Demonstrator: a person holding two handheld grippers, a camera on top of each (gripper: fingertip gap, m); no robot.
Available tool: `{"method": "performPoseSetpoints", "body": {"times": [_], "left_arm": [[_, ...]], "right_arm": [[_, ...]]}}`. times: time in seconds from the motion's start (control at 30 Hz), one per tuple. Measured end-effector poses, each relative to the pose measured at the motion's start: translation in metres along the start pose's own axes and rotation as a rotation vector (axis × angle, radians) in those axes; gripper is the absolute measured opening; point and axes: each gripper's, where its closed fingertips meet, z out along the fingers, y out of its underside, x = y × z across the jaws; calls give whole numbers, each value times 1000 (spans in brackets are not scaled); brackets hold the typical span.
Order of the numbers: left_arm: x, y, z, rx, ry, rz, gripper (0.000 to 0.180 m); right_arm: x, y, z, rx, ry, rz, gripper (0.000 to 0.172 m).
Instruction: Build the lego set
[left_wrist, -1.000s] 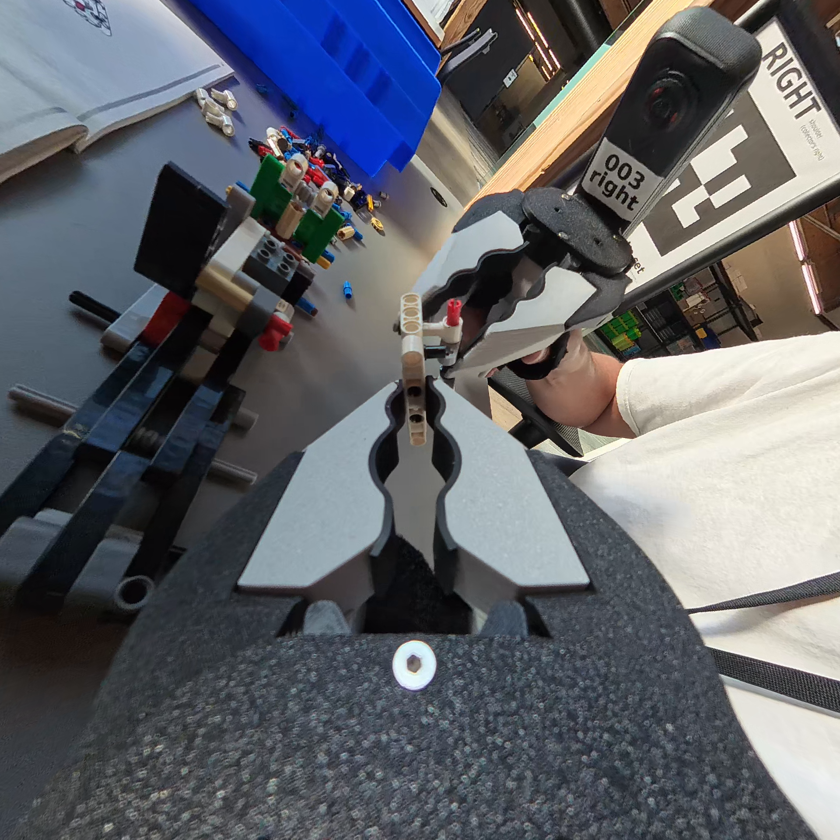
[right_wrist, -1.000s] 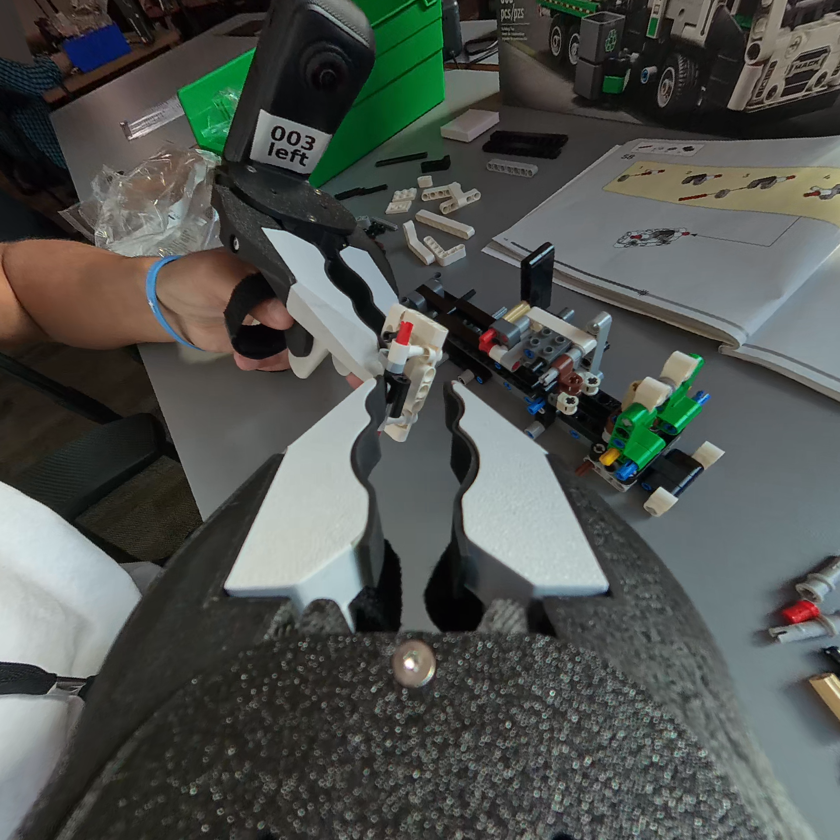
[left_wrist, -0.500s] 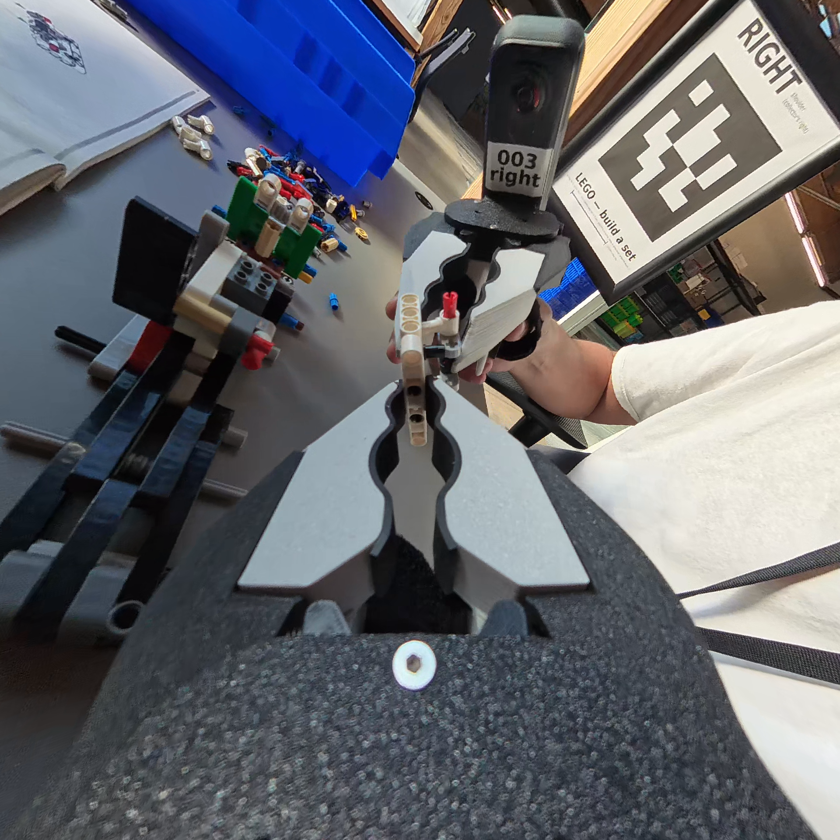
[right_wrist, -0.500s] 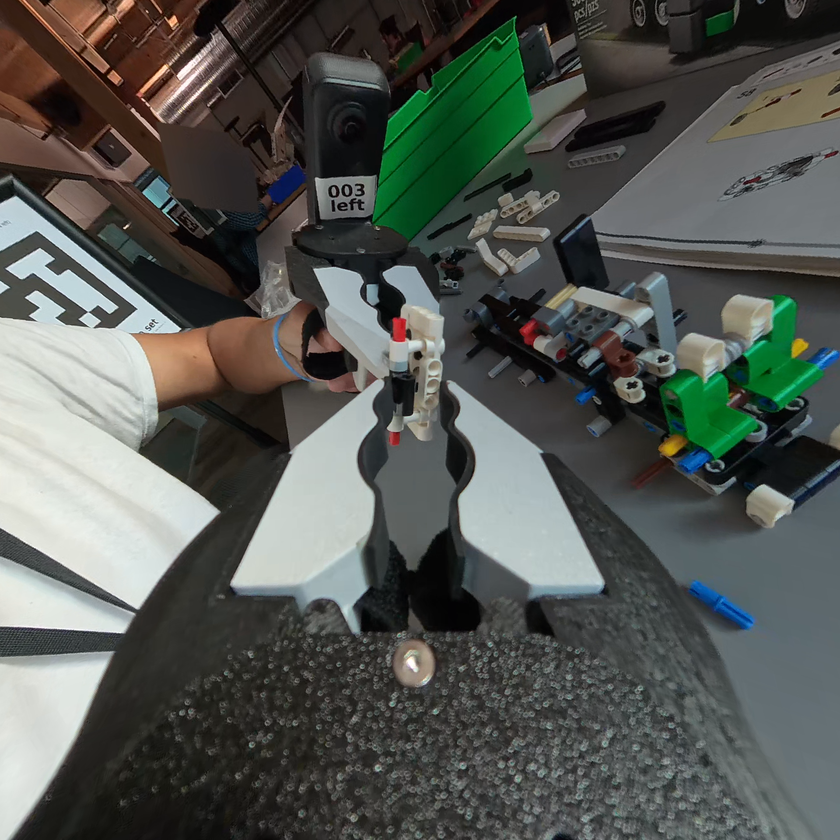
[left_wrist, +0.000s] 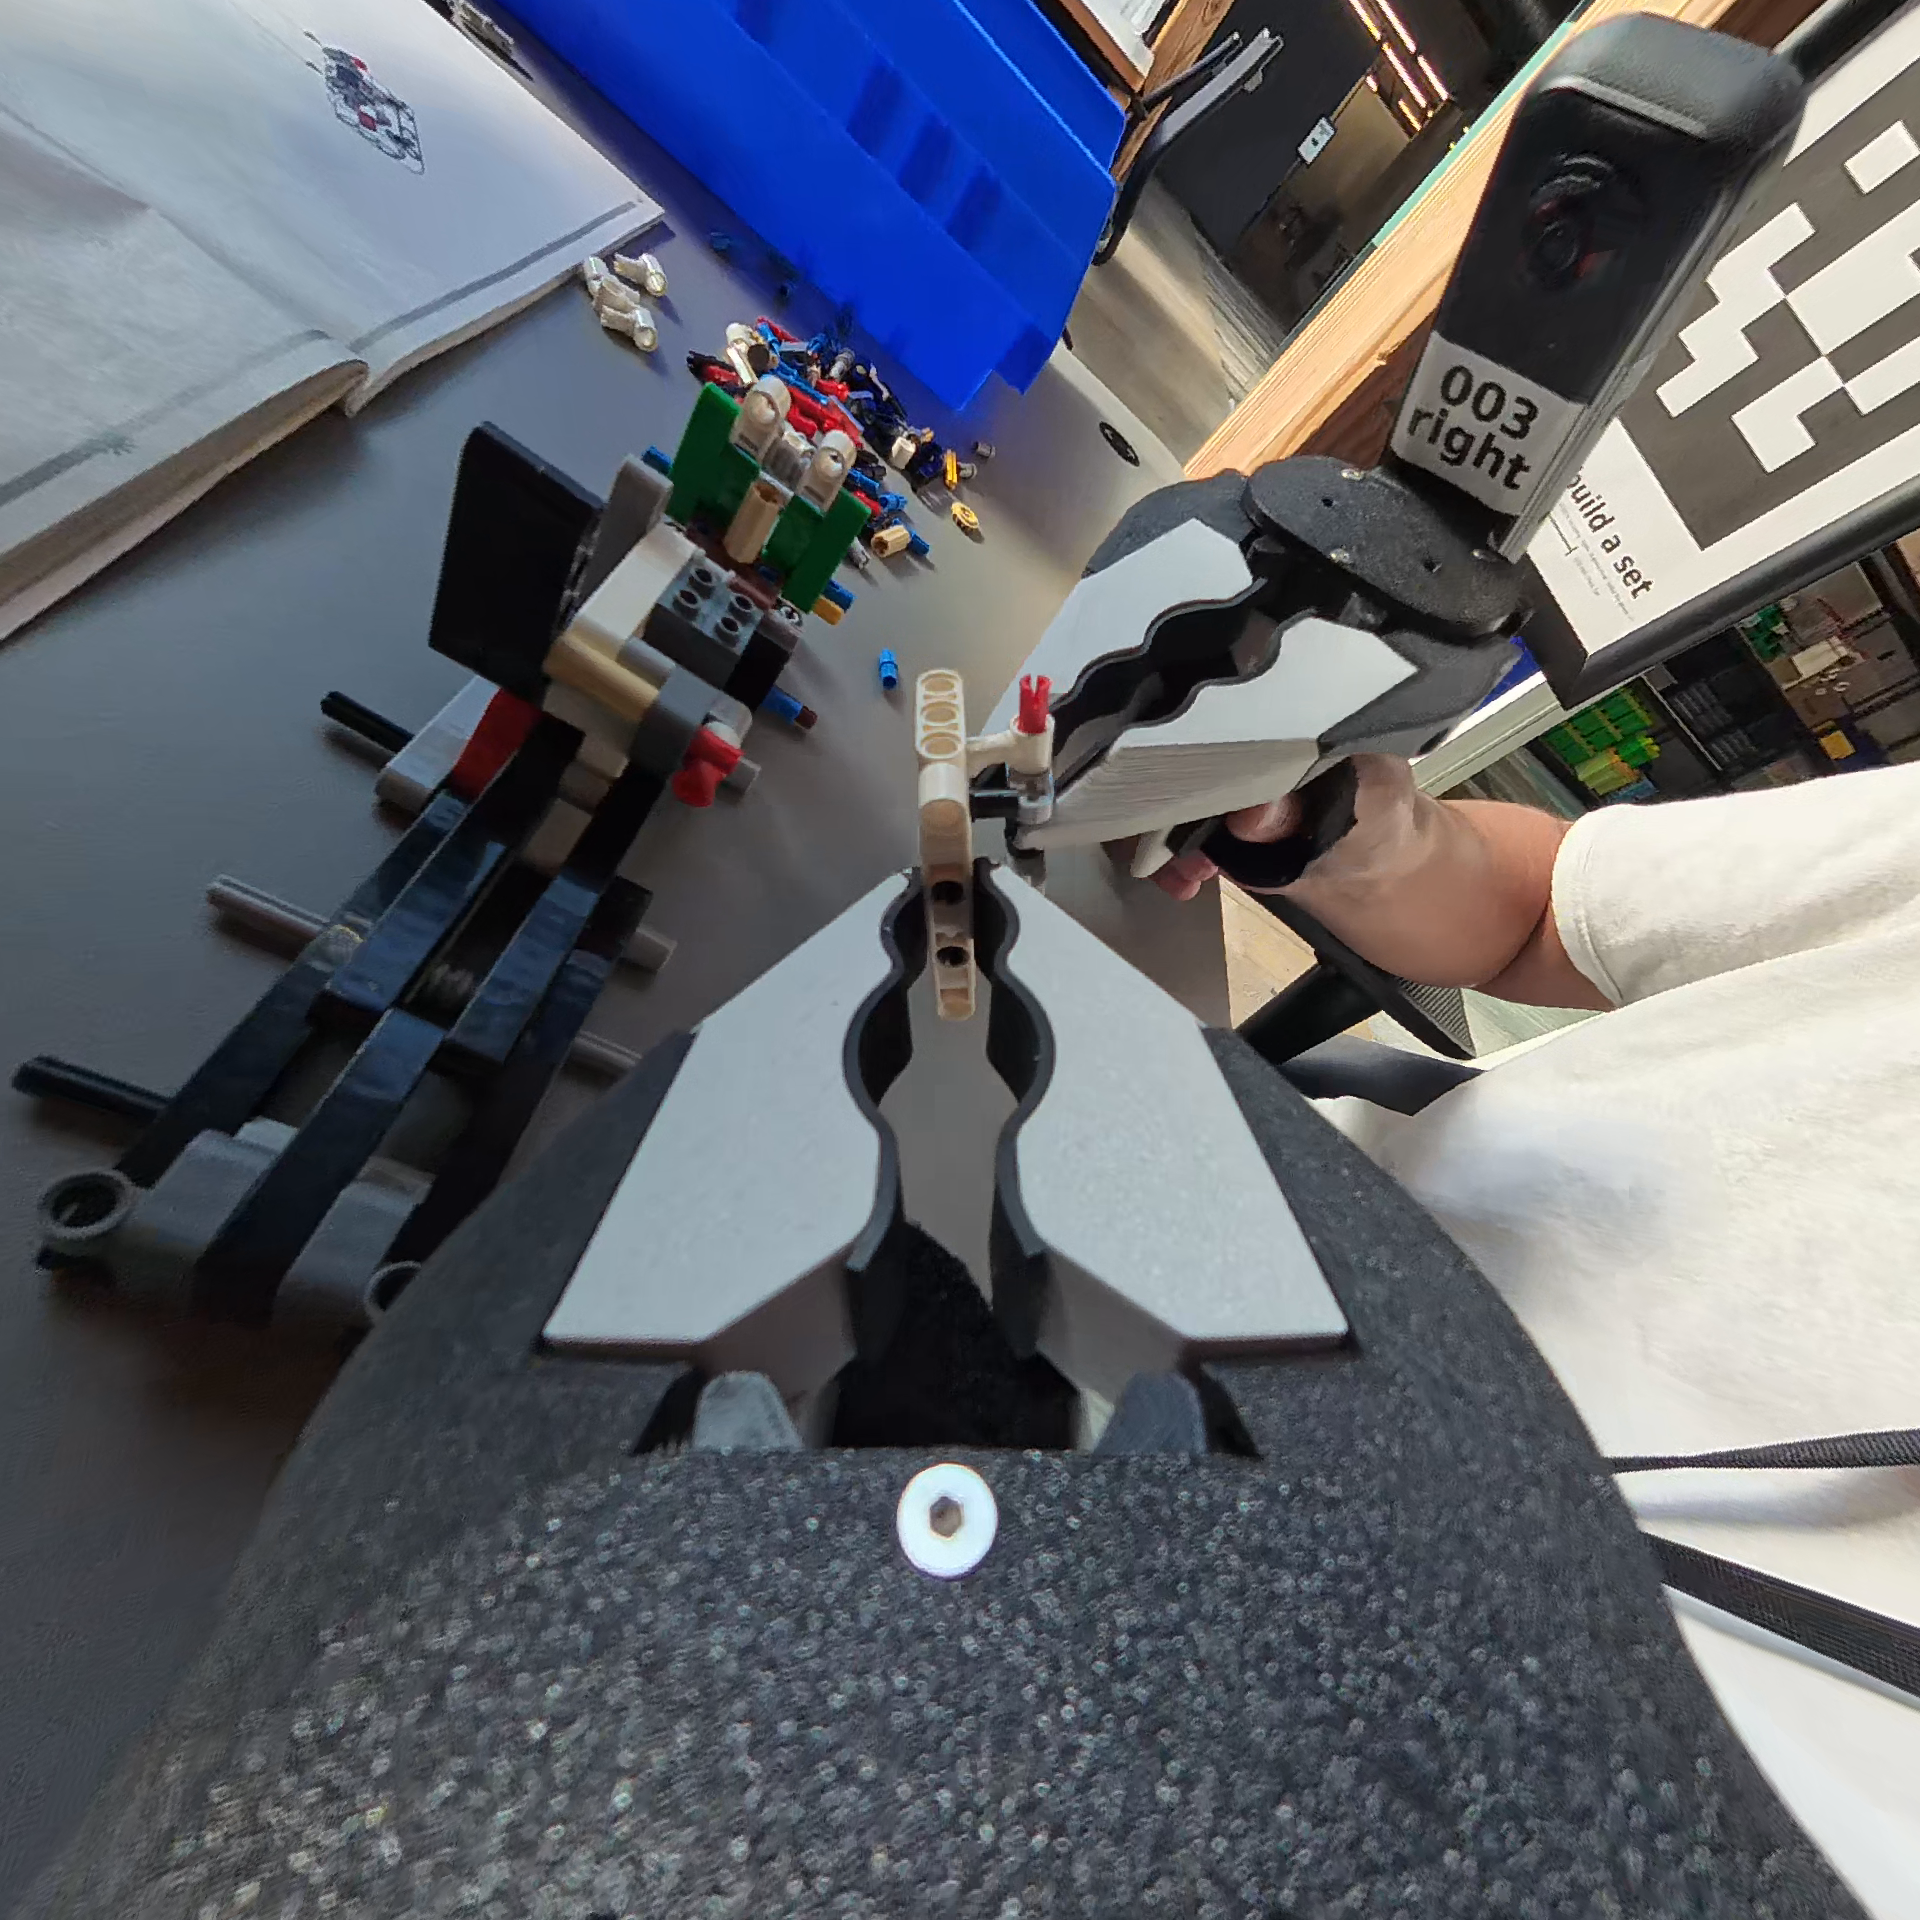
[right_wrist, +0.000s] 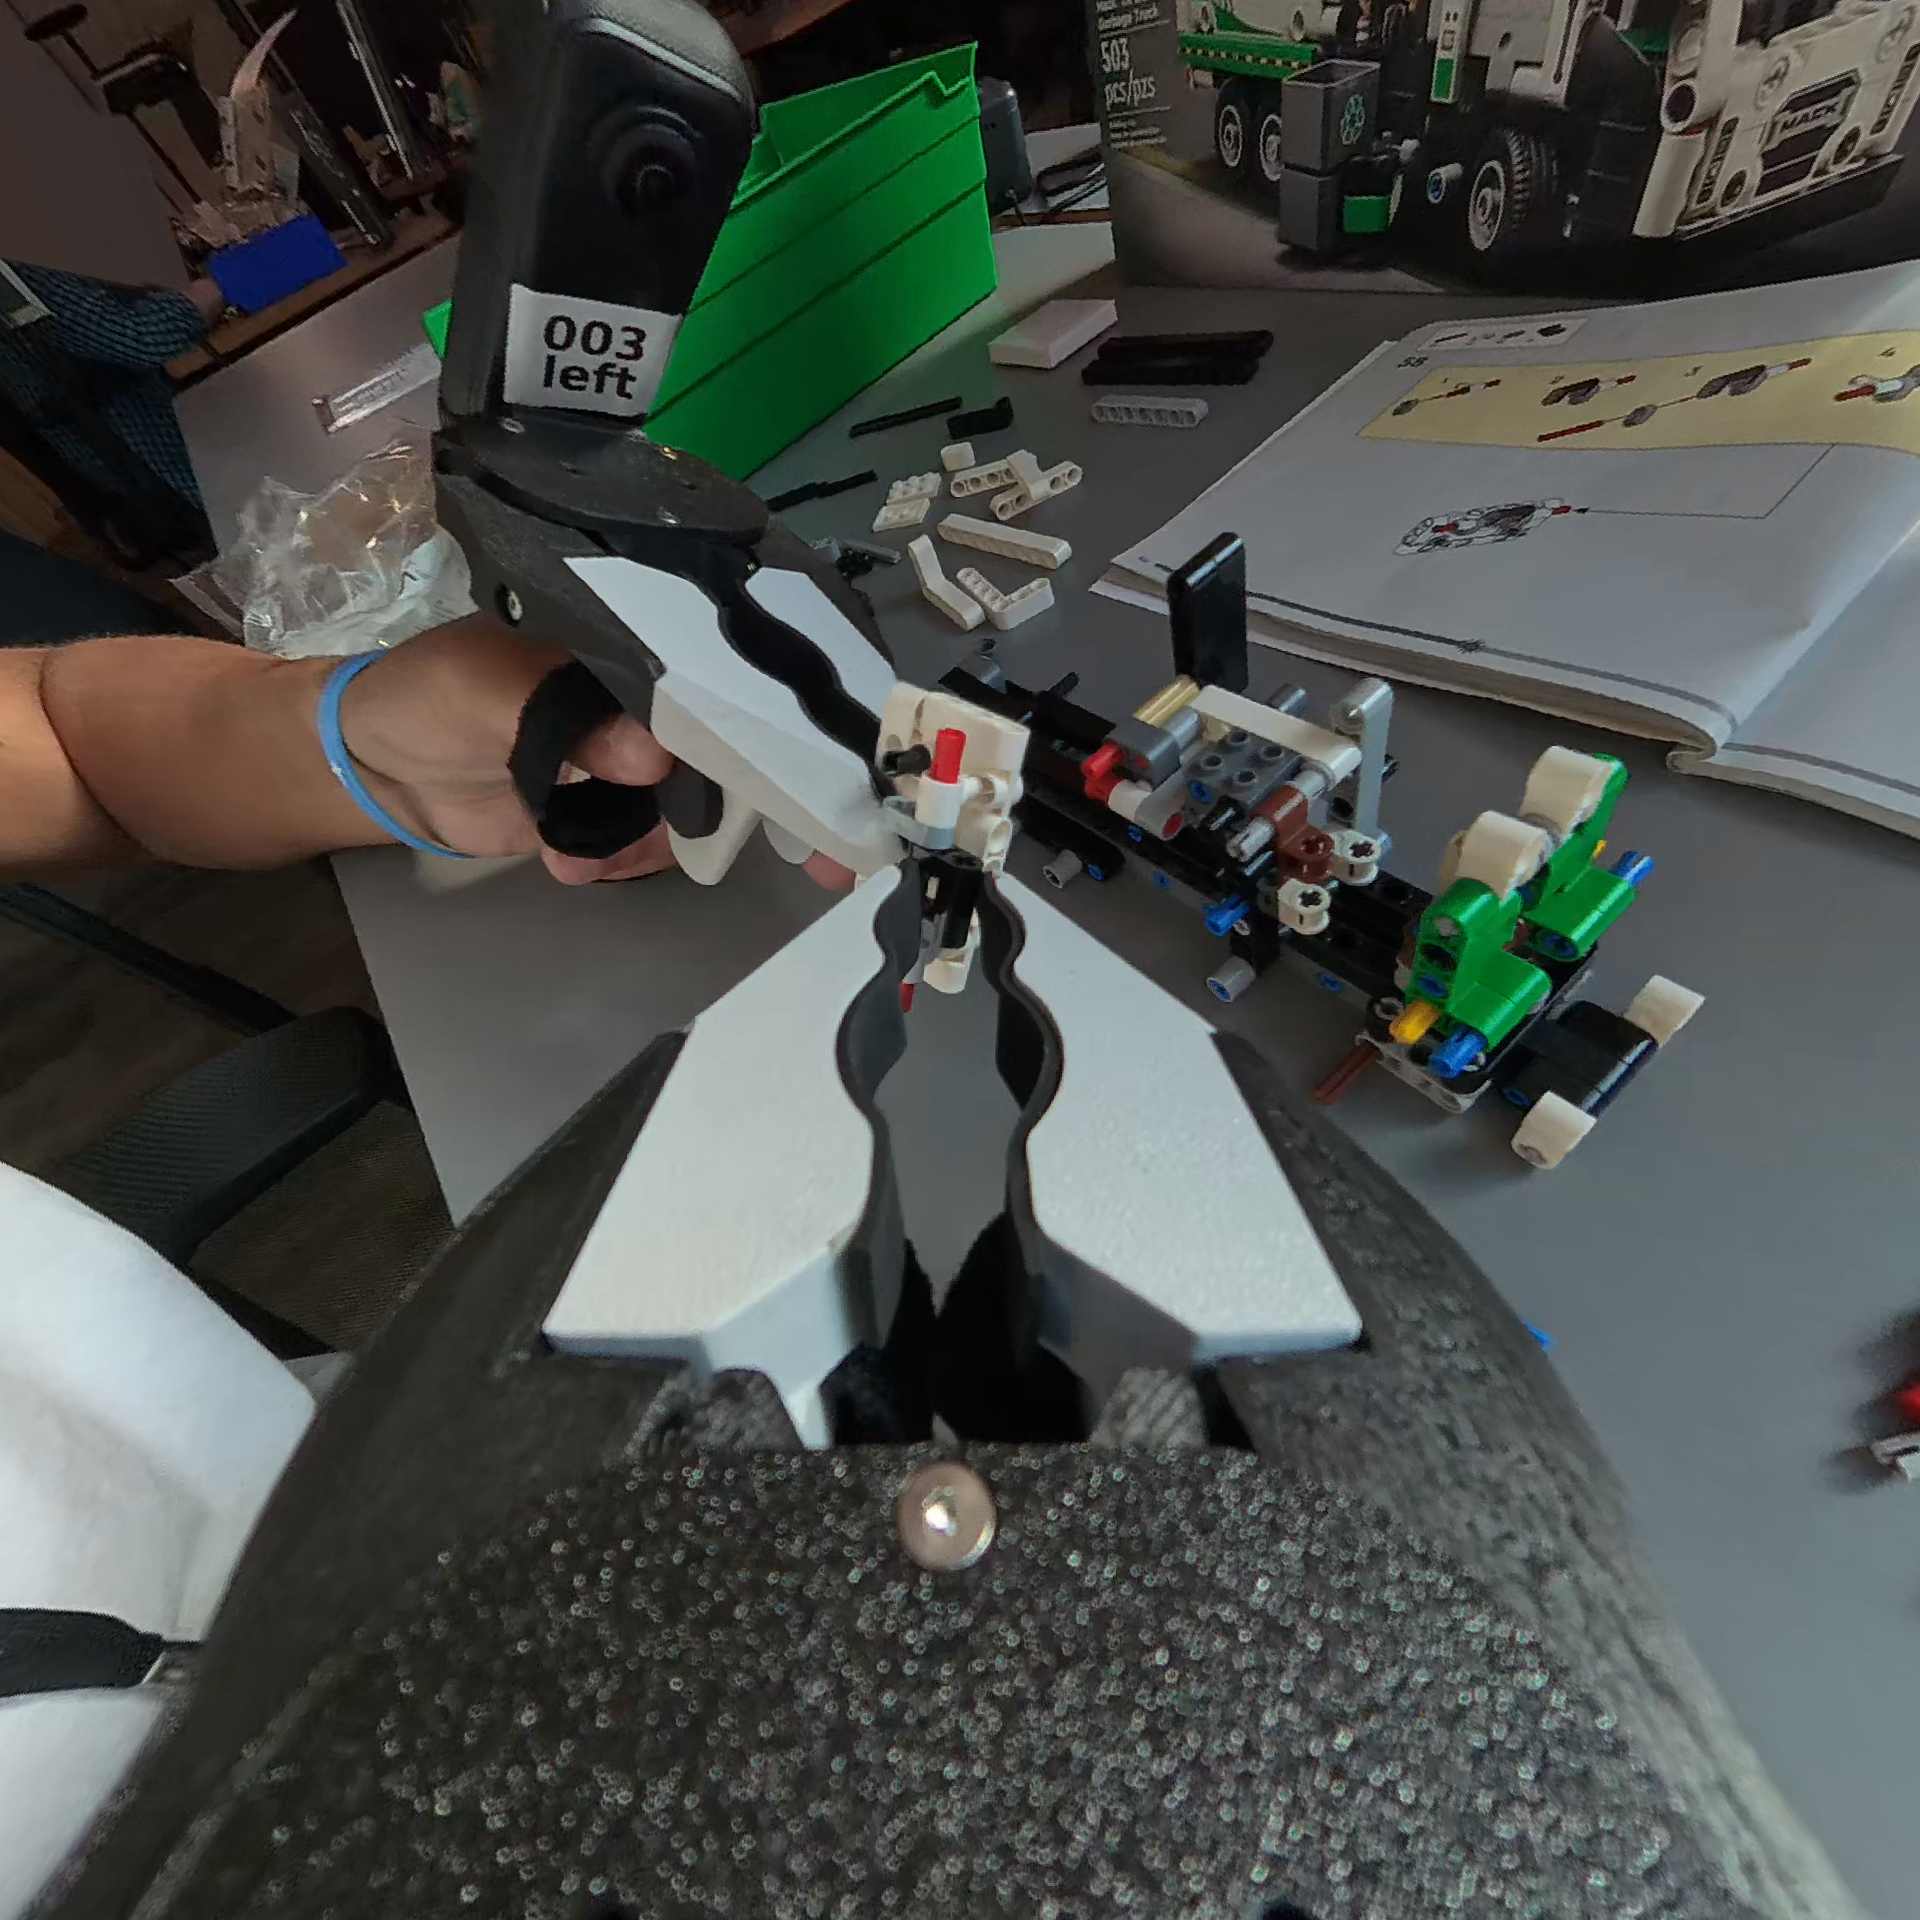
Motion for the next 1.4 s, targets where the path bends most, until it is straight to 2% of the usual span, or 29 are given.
{"method": "performPoseSetpoints", "body": {"times": [0.2,0.37,0.67,0.93,1.2,1.4], "left_arm": [[-6,0,0,6,-98,50,5],[-5,2,0,-3,-53,9,6],[-7,1,-1,4,-61,-5,5],[-5,2,0,-3,-46,0,6],[-6,5,1,-38,-109,103,5],[-2,9,2,-68,-61,111,5]], "right_arm": [[2,2,3,-25,132,-92,7],[1,3,2,-1,40,27,6],[-4,0,0,40,-45,92,6],[2,4,2,15,-24,122,6],[-1,9,3,-24,-56,144,6],[-6,11,1,-45,-136,187,6]]}}
